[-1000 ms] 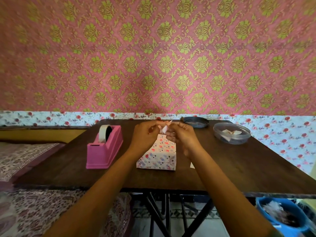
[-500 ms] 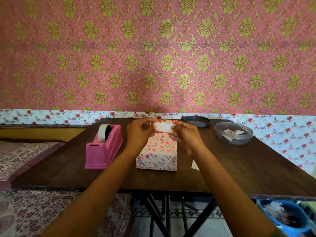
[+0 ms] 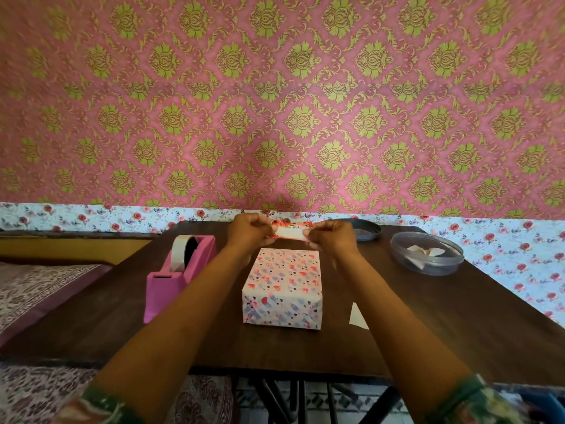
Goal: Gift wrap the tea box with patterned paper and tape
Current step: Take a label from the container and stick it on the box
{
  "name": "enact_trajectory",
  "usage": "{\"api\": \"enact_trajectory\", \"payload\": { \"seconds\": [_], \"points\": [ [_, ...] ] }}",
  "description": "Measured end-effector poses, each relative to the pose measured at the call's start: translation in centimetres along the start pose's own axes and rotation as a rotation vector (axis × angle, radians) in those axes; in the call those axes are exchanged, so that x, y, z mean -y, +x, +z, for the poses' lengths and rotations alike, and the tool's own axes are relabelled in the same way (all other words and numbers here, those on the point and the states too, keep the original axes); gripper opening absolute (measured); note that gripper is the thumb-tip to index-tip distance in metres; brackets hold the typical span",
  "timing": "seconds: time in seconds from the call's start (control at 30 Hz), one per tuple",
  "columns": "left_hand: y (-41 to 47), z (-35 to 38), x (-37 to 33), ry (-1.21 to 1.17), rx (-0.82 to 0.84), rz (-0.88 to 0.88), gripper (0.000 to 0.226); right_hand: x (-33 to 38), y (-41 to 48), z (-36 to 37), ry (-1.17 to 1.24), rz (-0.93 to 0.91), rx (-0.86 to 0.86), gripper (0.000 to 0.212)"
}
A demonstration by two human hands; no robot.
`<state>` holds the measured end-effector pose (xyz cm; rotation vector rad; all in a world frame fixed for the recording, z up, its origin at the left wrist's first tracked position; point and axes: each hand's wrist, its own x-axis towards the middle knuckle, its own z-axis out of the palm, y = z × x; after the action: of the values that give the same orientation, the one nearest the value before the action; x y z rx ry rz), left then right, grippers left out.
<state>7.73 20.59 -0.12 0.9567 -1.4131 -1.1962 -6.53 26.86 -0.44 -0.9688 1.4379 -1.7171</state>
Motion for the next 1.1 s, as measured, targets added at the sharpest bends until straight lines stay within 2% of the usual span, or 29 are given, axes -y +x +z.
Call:
{"api": "enact_trajectory", "payload": {
  "seconds": [0.2, 0.43, 0.5, 0.67, 0.77, 1.1],
  "points": [
    [2.9, 0.1, 2.2, 0.255, -0.021, -0.055, 0.011, -2.2, 3.0, 0.3, -0.320, 0.060, -0.040, 0.029],
    [4.6, 0.3, 4.2, 0.429, -0.011, -0.032, 0.017, -3.6, 4.8, 0.8, -0.614, 0.042, -0.052, 0.014],
    [4.8, 0.3, 4.4, 0.508, -0.025, -0.009, 0.018, -3.6, 4.9, 0.7, -0.657, 0.048, -0.040, 0.007],
    [4.8, 0.5, 4.6, 0.689, -0.010, 0.093, 0.004, -3.8, 5.2, 0.9, -0.740, 0.012, -0.041, 0.014],
    [4.6, 0.7, 4.4, 0.747, 0.001, 0.127, 0.006, -3.8, 5.3, 1.0, -0.807, -0.029, -0.046, 0.009],
    [4.6, 1.2, 4.8, 0.952, 0.075, 0.220, 0.012, -4.6, 6.1, 1.3, -0.879, -0.058, -0.054, 0.016]
  ]
}}
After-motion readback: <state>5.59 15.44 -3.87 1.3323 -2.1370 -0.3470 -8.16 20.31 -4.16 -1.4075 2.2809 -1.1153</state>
